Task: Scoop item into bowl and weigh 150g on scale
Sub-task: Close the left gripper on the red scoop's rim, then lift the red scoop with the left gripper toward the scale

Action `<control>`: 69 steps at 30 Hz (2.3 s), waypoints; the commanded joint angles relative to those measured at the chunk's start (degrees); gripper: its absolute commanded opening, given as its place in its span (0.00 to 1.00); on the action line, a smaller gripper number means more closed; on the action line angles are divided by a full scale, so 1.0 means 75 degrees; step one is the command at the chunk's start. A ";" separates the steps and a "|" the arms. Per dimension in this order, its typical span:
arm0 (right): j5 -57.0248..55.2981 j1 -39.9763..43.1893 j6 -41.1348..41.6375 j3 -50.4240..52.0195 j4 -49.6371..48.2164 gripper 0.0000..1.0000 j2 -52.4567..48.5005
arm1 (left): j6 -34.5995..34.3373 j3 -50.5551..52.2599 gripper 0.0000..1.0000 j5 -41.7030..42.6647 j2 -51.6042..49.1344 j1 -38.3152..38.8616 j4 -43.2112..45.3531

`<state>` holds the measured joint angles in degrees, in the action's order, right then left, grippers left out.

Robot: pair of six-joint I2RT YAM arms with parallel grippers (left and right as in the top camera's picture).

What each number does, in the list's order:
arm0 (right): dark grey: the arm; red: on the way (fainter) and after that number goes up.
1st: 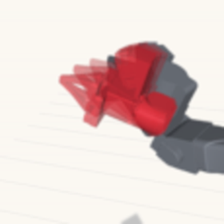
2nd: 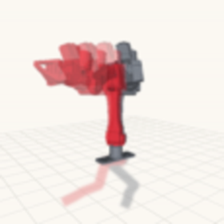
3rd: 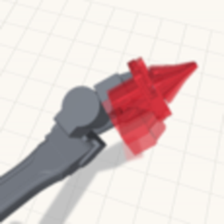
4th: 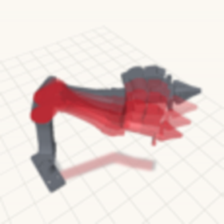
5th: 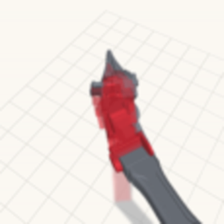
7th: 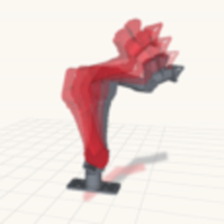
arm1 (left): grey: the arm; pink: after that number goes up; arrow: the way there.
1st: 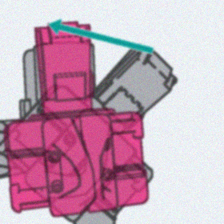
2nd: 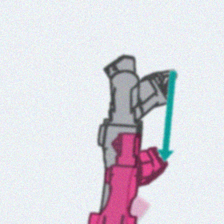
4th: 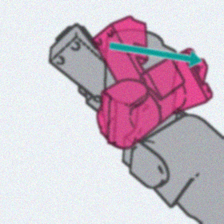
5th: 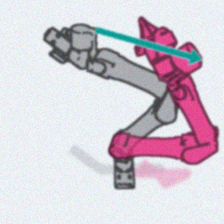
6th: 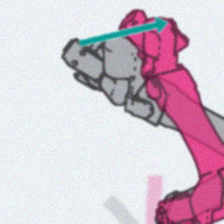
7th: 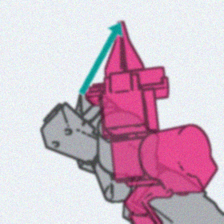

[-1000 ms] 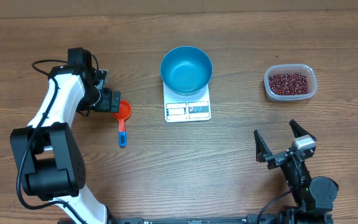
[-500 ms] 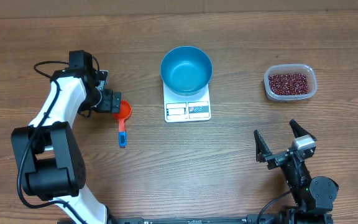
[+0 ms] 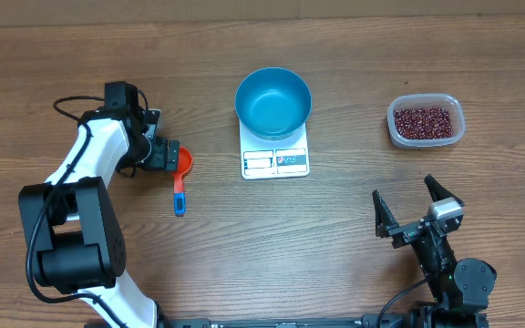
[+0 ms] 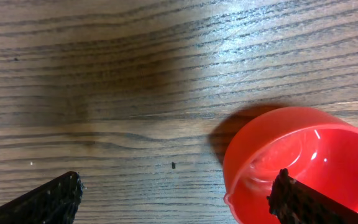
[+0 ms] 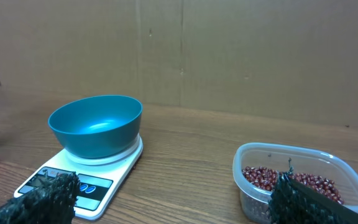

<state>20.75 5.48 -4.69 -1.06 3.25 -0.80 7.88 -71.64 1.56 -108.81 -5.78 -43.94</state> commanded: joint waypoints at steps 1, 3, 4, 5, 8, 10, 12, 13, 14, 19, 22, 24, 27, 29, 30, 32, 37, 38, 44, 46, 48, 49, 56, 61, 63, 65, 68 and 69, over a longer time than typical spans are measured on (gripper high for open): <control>-0.0012 -0.0050 0.0047 0.0082 -0.0012 1.00 0.0085 | 0.0146 0.0067 1.00 0.0137 -0.0079 -0.0026 0.0038; -0.0012 -0.0050 0.0047 0.0082 -0.0012 1.00 0.0085 | 0.0146 0.0128 1.00 0.0137 -0.0079 -0.0026 0.0050; -0.0012 -0.0050 0.0047 0.0082 -0.0015 1.00 0.0085 | 0.0146 0.0178 1.00 0.0137 -0.0079 -0.0026 0.0082; -0.0012 -0.0050 0.0047 0.0082 -0.0015 1.00 0.0085 | 0.0146 0.0256 1.00 0.0137 -0.0079 -0.0026 0.0137; -0.0012 -0.0050 0.0047 0.0082 -0.0012 1.00 0.0085 | 0.0146 0.0361 1.00 0.0137 -0.0079 -0.0026 0.0221; -0.0012 -0.0050 0.0047 0.0082 -0.0012 1.00 0.0085 | 0.0140 0.0367 1.00 0.0140 -0.0079 -0.0026 0.0251; -0.0012 -0.0050 0.0047 0.0082 -0.0012 1.00 0.0085 | 0.0140 0.0367 1.00 0.0137 -0.0079 -0.0026 0.0245; -0.0012 -0.0050 0.0047 0.0082 -0.0012 1.00 0.0085 | 0.0143 0.0367 1.00 0.0137 -0.0079 -0.0026 0.0245; -0.0012 -0.0050 0.0050 0.0082 -0.0015 1.00 0.0085 | 0.0143 0.0367 0.98 0.0137 -0.0079 -0.0026 0.0251; -0.0012 -0.0050 0.0050 0.0082 -0.0015 1.00 0.0085 | 0.0143 0.0370 0.76 0.0137 -0.0079 -0.0026 0.0367; -0.0012 -0.0050 0.0047 0.0082 -0.0012 1.00 0.0085 | 0.0143 0.0370 0.43 0.0140 -0.0079 -0.0023 0.0440; -0.0012 -0.0050 0.0050 0.0082 -0.0015 1.00 0.0085 | 0.0143 0.0370 0.27 0.0140 -0.0079 -0.0023 0.0446; -0.0012 -0.0050 0.0047 0.0082 -0.0015 1.00 0.0085 | 0.0146 0.0370 0.09 0.0137 -0.0079 -0.0026 0.0446; -0.0012 -0.0050 0.0050 0.0082 -0.0015 1.00 0.0085 | 0.0146 0.0370 0.07 0.0137 -0.0079 -0.0026 0.0460; -0.0012 -0.0050 0.0047 0.0082 -0.0015 1.00 0.0085 | 0.0146 0.0370 0.05 0.0137 -0.0079 -0.0026 0.0478; -0.0012 -0.0050 0.0047 0.0082 -0.0012 1.00 0.0085 | 0.0143 0.0370 0.04 0.0140 -0.0079 -0.0026 0.0522; -0.0012 -0.0050 0.0047 0.0082 -0.0012 1.00 0.0085 | 0.0143 0.0370 0.04 0.0140 -0.0079 -0.0026 0.0554; -0.0012 -0.0050 0.0047 0.0082 -0.0012 1.00 0.0085 | 0.0140 0.0370 0.04 0.0143 -0.0079 -0.0026 0.0554; -0.0012 -0.0050 0.0050 0.0082 -0.0012 1.00 0.0085 | 0.0137 0.0309 0.04 0.0408 -0.0076 -0.0026 0.0493; -0.0012 -0.0050 0.0050 0.0082 -0.0012 1.00 0.0085 | 0.0020 0.0137 0.04 0.0408 -0.0076 -0.0023 0.0370; -0.0012 -0.0050 0.0047 0.0082 -0.0012 1.00 0.0085 | -0.0149 -0.0114 0.04 0.0420 -0.0076 -0.0023 0.0157; -0.0012 -0.0050 0.0050 0.0082 -0.0012 1.00 0.0085 | -0.0268 -0.0280 0.04 0.0428 -0.0076 -0.0023 0.0015; -0.0012 -0.0050 0.0047 0.0082 -0.0012 1.00 0.0085 | -0.1023 -0.1431 0.04 0.0691 -0.0076 -0.0020 -0.0935; -0.0012 -0.0050 0.0047 0.0082 -0.0012 1.00 0.0085 | -0.2582 -0.2040 0.04 0.0871 -0.0076 -0.0020 -0.1460; -0.0012 -0.0050 0.0047 0.0082 -0.0012 1.00 0.0085 | -0.3063 -0.2221 0.04 0.0997 -0.0076 -0.0020 -0.1708; -0.0012 -0.0050 0.0047 0.0082 -0.0012 1.00 0.0085 | -0.3474 -0.2361 0.04 0.1084 -0.0076 -0.0020 -0.1912; -0.0012 -0.0050 0.0047 0.0082 -0.0015 1.00 0.0085 | -0.4013 -0.2460 0.04 0.1384 -0.0076 -0.0020 -0.2116; -0.0012 -0.0050 0.0047 0.0082 -0.0015 1.00 0.0085 | -0.4167 -0.2468 0.04 0.1542 -0.0076 -0.0020 -0.2154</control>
<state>20.75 5.48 -4.67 -1.06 3.25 -0.78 -15.90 -88.27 9.10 -109.06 -5.78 -59.40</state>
